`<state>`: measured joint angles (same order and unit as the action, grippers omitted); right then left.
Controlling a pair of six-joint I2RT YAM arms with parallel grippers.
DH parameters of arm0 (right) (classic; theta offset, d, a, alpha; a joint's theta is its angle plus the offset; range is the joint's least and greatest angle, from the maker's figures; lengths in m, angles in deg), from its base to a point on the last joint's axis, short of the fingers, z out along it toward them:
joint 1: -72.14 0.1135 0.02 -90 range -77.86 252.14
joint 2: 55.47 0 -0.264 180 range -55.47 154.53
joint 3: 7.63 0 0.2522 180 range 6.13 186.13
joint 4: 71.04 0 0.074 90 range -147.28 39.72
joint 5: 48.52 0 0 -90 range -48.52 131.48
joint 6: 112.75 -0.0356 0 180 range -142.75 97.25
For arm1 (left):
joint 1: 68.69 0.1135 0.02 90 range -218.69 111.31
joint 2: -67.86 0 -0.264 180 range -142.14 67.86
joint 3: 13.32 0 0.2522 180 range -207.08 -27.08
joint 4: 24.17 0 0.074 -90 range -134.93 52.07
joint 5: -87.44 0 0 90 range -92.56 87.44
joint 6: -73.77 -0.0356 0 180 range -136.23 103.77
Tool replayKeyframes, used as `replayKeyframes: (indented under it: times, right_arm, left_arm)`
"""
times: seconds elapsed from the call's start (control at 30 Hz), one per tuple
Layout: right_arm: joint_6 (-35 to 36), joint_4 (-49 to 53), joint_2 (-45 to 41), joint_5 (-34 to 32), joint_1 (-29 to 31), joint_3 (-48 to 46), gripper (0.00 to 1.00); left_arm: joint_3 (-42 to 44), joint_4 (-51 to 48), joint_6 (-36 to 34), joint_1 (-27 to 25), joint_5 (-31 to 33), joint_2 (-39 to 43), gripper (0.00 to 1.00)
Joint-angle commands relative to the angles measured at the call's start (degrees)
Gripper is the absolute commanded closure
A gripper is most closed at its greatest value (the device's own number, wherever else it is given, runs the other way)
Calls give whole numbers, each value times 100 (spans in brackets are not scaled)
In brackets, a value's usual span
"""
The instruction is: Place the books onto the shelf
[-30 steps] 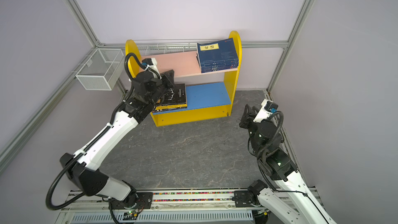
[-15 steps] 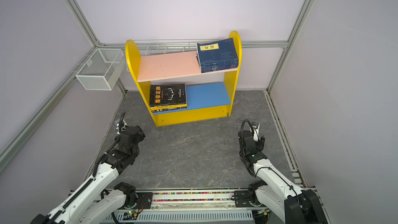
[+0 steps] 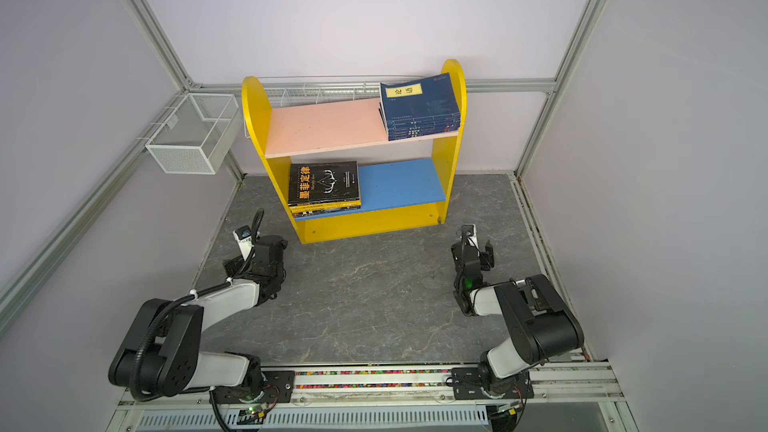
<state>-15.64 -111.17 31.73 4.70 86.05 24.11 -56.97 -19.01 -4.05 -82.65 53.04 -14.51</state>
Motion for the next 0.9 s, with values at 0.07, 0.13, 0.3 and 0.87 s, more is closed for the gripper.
replayKeyframes:
  times: [0.07, 0.13, 0.3, 0.87]
  right_arm:
    - [-501, 541, -114, 2585, -1199, 361, 7]
    - [-559, -134, 215, 3250, -1453, 259, 12]
    - [-561, 384, 44, 3002, -1382, 373, 12]
    - [-572, 367, 73, 3149, -1439, 391, 12]
  left_arm:
    - [-387, 1623, -1060, 218, -1204, -797, 1]
    - [-271, 1478, -746, 471, -1671, -564, 1]
    - [1098, 4116, -1039, 829, -3193, -756, 1]
    - [809, 3431, -867, 930, -3244, -657, 1]
